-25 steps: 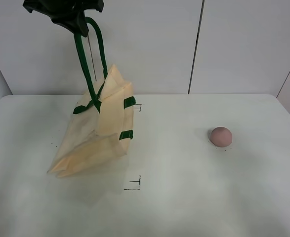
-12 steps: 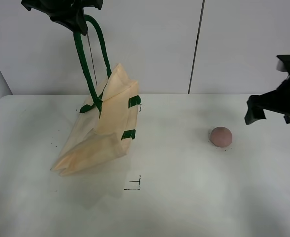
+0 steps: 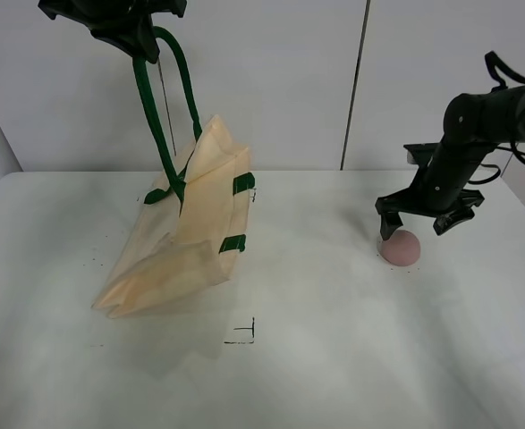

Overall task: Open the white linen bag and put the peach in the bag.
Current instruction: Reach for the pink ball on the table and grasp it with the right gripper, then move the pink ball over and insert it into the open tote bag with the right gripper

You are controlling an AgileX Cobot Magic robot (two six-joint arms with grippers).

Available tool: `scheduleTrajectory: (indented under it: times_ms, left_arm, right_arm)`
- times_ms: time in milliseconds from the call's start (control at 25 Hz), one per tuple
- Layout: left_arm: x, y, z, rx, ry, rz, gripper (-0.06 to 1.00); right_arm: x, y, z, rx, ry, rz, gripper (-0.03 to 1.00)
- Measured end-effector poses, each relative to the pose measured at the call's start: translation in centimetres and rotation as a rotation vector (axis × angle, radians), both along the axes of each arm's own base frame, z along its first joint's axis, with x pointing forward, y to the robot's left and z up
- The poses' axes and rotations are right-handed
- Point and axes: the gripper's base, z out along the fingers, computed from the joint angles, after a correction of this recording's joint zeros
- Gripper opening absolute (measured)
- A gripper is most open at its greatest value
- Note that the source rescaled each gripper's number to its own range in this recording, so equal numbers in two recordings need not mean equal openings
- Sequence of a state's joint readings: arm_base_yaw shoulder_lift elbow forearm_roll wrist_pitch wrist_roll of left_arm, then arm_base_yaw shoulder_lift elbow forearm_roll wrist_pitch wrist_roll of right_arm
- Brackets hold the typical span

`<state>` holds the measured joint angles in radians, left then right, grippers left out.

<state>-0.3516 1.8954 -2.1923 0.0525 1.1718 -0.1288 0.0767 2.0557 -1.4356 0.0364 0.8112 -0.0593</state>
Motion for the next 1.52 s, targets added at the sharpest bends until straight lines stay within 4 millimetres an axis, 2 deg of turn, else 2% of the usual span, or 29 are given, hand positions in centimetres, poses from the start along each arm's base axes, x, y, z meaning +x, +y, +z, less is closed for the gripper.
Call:
scheduleTrajectory:
  times_ms: [120, 200, 280, 400, 520, 600, 680, 760, 960, 1080, 1200, 1360, 1520]
  left_arm:
    - [0.0, 0.0, 0.0, 0.0, 0.0, 0.0, 0.0]
    - [0.0, 0.0, 0.0, 0.0, 0.0, 0.0, 0.0]
    - [0.0, 0.0, 0.0, 0.0, 0.0, 0.0, 0.0]
    - [0.0, 0.0, 0.0, 0.0, 0.0, 0.0, 0.0]
    - [0.0, 0.0, 0.0, 0.0, 0.0, 0.0, 0.0]
    - [0.0, 0.0, 0.0, 0.0, 0.0, 0.0, 0.0]
    - [-0.2, 0.1, 0.2, -0.002, -0.005, 0.0, 0.0]
    - [-0.5, 0.2, 0.6, -0.005, -0.015, 0.0, 0.0]
    - [-0.9, 0.3, 1.2, -0.011, -0.029, 0.0, 0.0]
    - [-0.9, 0.3, 1.2, -0.011, -0.029, 0.0, 0.0]
    - [-0.9, 0.3, 1.2, -0.011, -0.029, 0.0, 0.0]
    - [-0.9, 0.3, 1.2, -0.011, -0.029, 0.0, 0.0]
    - [-0.9, 0.3, 1.2, -0.011, -0.028, 0.0, 0.0]
  right_arm:
    - [0.4, 0.0, -2.6, -0.001, 0.035, -0.002, 1.0]
    - [0.5, 0.0, -3.5, -0.003, 0.048, -0.002, 1.0]
    - [0.6, 0.1, -3.8, -0.002, 0.043, -0.003, 0.91]
    - [0.8, 0.1, -3.7, 0.0, 0.025, -0.004, 0.58]
    - [0.9, 0.1, -3.5, 0.006, 0.018, -0.008, 0.12]
    - [1.0, 0.2, -3.2, 0.019, 0.011, -0.015, 0.0]
    - [1.1, 0.5, -2.6, 0.045, 0.012, -0.017, 0.0]
    - [1.4, 0.9, -1.0, 0.093, -0.006, -0.003, 0.0]
    - [2.3, 3.1, 6.7, 0.331, -0.136, 0.06, 0.0]
    - [2.6, 5.4, 11.2, 0.464, -0.223, 0.134, 0.0]
    - [2.3, 9.1, 14.1, 0.548, -0.283, 0.233, 0.0]
    - [0.8, 15.2, 15.4, 0.584, -0.338, 0.356, 0.0]
    - [-0.6, 20.4, 14.1, 0.589, -0.338, 0.449, 0.0]
